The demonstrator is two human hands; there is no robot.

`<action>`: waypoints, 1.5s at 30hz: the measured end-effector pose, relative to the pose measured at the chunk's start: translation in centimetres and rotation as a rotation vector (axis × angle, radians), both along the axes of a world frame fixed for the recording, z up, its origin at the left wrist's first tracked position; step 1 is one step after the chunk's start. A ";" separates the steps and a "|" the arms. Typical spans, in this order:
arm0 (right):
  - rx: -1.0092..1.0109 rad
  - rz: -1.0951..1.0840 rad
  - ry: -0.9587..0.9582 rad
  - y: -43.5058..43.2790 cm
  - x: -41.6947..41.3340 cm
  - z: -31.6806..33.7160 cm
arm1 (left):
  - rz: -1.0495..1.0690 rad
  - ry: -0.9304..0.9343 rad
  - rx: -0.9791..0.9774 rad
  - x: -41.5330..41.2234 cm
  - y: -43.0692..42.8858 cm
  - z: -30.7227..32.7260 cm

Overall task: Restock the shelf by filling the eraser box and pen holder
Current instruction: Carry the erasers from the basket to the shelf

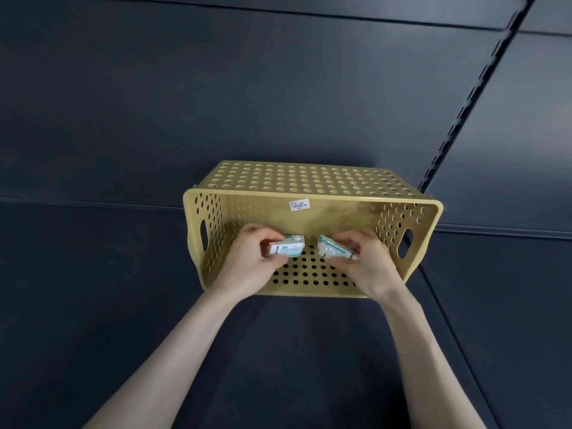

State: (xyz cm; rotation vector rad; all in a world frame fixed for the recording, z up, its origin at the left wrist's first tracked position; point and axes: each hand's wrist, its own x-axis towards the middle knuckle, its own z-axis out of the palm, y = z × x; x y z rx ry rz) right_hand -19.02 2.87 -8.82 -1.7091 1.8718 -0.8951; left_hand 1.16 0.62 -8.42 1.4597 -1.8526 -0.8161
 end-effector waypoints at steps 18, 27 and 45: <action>-0.032 0.059 0.012 0.2 0.8 -0.9 | -0.119 -0.103 -0.113 -0.6 -0.6 -0.9; -0.023 0.047 0.144 0.1 0.8 -1.0 | -0.101 -0.221 -0.107 -0.8 -0.8 -1.5; -0.165 -0.085 -0.537 10.5 1.1 4.0 | -0.039 0.669 0.187 -4.2 8.2 3.6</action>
